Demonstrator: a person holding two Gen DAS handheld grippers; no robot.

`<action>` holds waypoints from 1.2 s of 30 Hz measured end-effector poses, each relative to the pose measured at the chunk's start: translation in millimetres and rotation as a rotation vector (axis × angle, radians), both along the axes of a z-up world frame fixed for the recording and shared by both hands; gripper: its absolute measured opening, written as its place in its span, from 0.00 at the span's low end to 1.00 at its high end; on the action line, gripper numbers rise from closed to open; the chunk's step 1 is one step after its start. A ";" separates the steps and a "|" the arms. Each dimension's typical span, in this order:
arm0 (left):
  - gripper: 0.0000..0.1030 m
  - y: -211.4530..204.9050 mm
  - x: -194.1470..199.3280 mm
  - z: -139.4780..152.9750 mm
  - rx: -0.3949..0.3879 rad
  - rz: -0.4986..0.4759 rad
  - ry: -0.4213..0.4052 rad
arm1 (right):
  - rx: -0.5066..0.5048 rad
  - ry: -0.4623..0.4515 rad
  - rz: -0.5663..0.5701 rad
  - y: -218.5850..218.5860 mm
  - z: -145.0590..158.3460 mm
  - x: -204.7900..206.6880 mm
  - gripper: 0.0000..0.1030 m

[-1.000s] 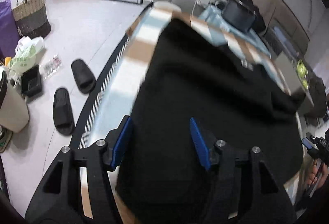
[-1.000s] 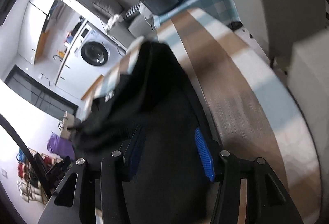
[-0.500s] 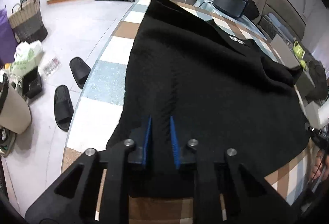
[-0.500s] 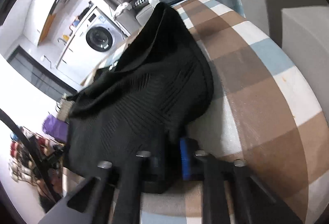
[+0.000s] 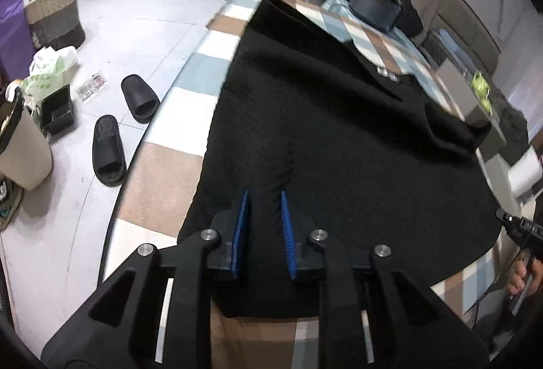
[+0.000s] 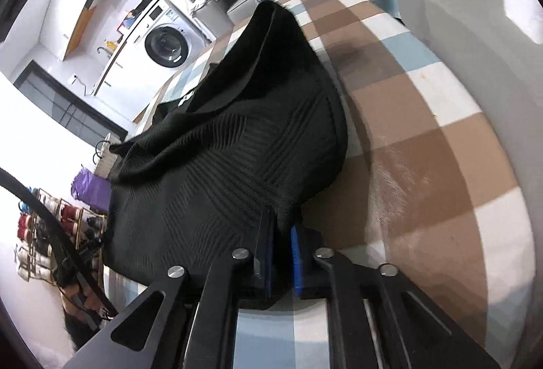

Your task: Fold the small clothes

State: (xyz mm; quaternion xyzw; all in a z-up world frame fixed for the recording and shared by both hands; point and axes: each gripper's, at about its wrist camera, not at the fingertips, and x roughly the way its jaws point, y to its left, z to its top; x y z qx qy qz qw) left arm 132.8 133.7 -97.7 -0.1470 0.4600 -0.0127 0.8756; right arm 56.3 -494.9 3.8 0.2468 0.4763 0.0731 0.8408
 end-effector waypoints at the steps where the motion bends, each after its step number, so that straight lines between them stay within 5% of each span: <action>1: 0.21 3.3 -1.0 4.8 -0.004 0.009 -0.010 | -0.003 -0.015 -0.013 -2.1 4.8 0.6 0.15; 4: 0.42 12.8 4.0 22.9 -0.021 0.032 -0.069 | 0.044 -0.076 -0.055 -9.3 18.9 6.1 0.23; 8: 0.57 18.0 32.5 49.9 -0.051 0.046 -0.145 | 0.117 -0.123 -0.089 -9.9 31.9 35.2 0.40; 20: 0.59 33.7 180.4 27.5 -0.132 0.106 -0.010 | 0.212 -0.009 -0.192 -10.2 5.5 122.1 0.40; 23: 0.54 36.9 197.2 22.3 -0.137 0.118 -0.010 | 0.209 -0.015 -0.203 -12.2 2.5 136.1 0.40; 28: 0.24 37.2 227.4 11.1 -0.131 0.137 0.017 | 0.197 -0.026 -0.211 -10.8 1.7 163.1 0.28; 36: 0.15 43.8 242.5 1.1 -0.148 0.161 0.021 | 0.197 -0.028 -0.223 -15.9 1.2 177.3 0.26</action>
